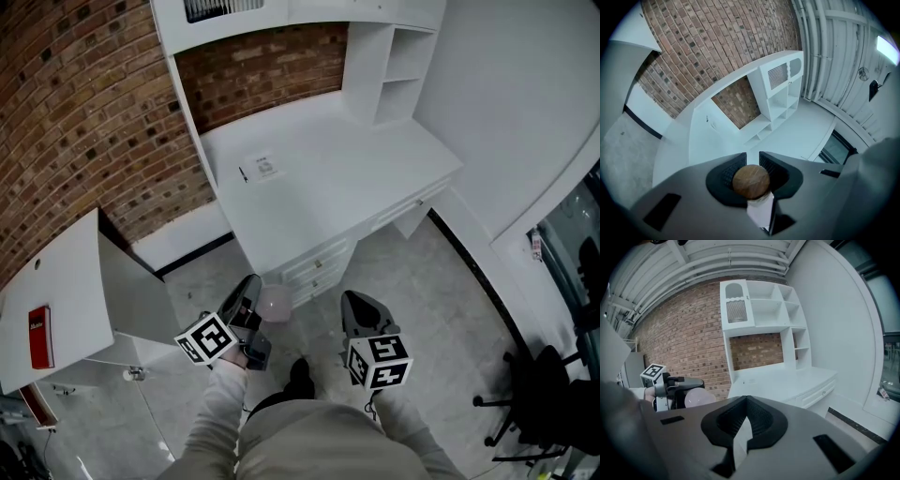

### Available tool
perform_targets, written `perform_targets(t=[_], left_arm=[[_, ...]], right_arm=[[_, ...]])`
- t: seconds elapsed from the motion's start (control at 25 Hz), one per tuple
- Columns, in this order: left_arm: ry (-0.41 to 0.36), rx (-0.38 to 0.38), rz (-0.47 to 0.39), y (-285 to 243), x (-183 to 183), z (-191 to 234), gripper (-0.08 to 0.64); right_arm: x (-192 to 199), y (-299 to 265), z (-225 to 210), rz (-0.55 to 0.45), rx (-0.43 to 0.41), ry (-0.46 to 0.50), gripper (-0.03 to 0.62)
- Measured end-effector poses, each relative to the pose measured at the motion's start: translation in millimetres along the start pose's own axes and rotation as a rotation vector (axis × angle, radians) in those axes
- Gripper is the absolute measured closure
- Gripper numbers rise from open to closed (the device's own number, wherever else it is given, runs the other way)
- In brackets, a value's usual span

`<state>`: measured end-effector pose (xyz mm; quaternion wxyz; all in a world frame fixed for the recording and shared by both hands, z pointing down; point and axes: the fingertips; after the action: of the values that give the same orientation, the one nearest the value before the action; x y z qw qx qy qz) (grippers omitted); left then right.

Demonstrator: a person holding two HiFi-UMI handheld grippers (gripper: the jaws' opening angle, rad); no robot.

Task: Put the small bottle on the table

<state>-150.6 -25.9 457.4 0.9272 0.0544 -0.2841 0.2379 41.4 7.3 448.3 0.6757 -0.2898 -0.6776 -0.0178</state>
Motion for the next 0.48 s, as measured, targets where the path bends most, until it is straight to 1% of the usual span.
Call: perform_targets(t=[0.24,0.48], left_arm=[[0.000,-0.003,-0.007,-15.3,-27.7,19.1,0.465],[-0.004,-0.014,-0.002,-25.7,-41.2,34.9,0.466]], right_arm=[[-8.5,-32.3,6.6,0.013,0.003,0.005,0.565],[-12.3,-50.0,8.4,0.020,0.014,0.004,0.565]])
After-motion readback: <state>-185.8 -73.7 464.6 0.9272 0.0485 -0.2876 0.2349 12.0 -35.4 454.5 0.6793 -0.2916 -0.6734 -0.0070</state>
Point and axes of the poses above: the fingertips, and each gripper's own axes: y backward along the fingers, z to its left, x out of its underside, and after that the axes turned 2 degrees about y, right-handed
